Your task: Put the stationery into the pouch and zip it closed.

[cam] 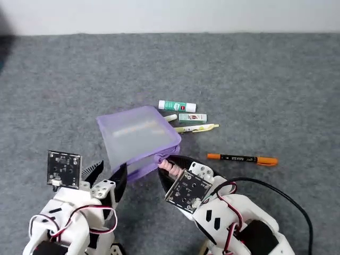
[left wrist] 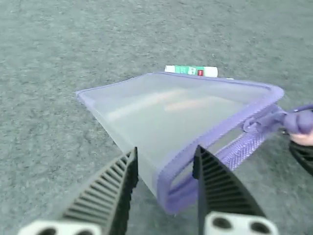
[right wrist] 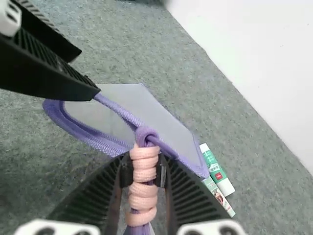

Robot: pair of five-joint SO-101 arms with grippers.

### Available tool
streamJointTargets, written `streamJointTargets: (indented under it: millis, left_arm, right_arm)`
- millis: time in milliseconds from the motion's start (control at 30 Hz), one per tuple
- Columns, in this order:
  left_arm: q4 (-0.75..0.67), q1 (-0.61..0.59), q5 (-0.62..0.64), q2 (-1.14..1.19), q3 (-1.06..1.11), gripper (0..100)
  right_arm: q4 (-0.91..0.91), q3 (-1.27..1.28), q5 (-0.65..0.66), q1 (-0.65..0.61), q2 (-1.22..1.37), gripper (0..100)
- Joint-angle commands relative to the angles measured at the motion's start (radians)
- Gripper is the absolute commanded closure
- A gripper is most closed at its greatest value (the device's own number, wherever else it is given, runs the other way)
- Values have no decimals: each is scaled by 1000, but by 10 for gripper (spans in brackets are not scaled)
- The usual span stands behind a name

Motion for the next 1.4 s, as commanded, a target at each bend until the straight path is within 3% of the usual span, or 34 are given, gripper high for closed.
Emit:
streamJointTargets:
  millis: [0,333,533,867,1367]
  left_arm:
    - [-29,17,-18,15,-4,824]
    - [-38,57,-18,17,16,825]
    - [-41,192,-14,20,18,826]
    - [-63,-23,-20,193,15,824]
    - [-68,-18,-17,192,-39,823]
  right_arm:
    - [-12,-51,11,-4,-8,991]
    - [-79,-46,12,64,-2,991]
    - [-128,-46,12,73,39,991]
    - [-94,-81,12,73,35,991]
    - [-24,-103,11,71,31,991]
